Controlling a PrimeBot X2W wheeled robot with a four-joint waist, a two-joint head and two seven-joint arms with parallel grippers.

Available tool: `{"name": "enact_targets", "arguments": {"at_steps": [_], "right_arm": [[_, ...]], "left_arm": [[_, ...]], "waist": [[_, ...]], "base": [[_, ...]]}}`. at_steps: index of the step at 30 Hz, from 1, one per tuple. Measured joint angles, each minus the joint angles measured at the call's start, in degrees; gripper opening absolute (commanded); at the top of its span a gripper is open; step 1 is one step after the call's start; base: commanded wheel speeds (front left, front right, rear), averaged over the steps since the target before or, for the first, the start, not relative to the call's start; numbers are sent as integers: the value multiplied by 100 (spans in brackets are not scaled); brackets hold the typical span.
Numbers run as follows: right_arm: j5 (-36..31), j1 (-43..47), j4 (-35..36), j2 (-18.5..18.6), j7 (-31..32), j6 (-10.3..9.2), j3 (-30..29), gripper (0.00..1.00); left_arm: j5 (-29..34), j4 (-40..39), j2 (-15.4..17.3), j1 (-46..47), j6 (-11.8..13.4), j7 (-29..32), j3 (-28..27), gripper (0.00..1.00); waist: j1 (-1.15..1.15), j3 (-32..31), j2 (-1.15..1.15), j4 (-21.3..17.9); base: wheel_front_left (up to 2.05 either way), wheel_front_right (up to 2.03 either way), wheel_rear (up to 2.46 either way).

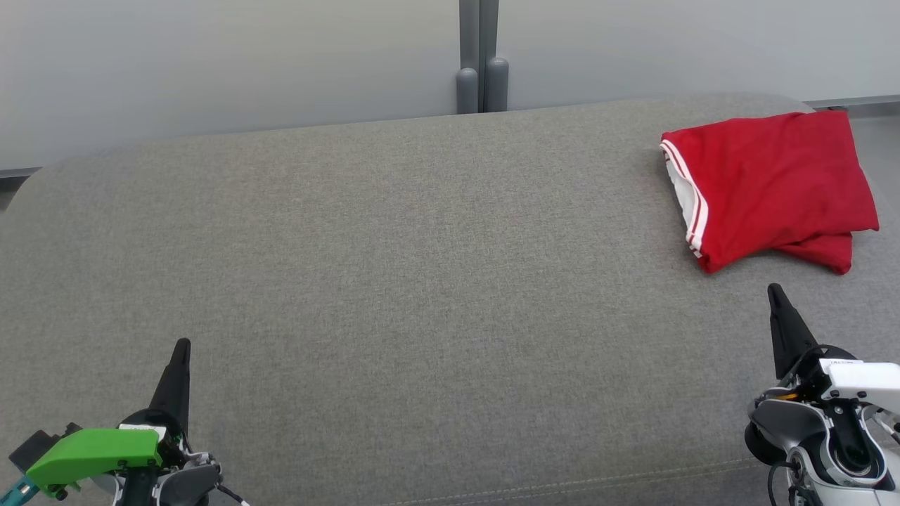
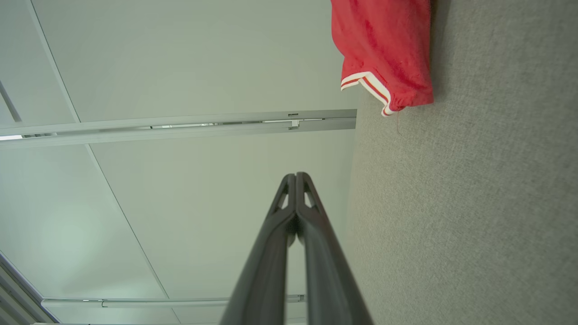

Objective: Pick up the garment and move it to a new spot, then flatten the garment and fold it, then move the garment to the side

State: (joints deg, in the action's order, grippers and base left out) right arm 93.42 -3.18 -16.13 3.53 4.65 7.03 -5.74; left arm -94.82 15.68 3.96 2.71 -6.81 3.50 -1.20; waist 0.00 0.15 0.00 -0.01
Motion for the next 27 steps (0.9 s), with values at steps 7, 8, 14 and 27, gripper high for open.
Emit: {"name": "enact_targets", "arguments": {"at_steps": [7,8,14,27], "right_arm": [[0,-16,0,0,0,0,-4,0],[0,-16,0,0,0,0,-4,0],[0,-17,0,0,0,0,-7,0],[0,-18,0,-1,0,0,-12,0]], "left_arm": [[0,12,0,2,-1,1,-8,0],[0,13,0,3,-1,1,-8,0],[0,20,0,18,-1,5,-11,0],[0,23,0,44,-2,7,-15,0]], "waist": [[0,0,0,0],[0,0,0,0],[0,0,0,0],[0,0,0,0]], "base": [[0,0,0],[0,0,0],[0,0,0],[0,0,0]]}}
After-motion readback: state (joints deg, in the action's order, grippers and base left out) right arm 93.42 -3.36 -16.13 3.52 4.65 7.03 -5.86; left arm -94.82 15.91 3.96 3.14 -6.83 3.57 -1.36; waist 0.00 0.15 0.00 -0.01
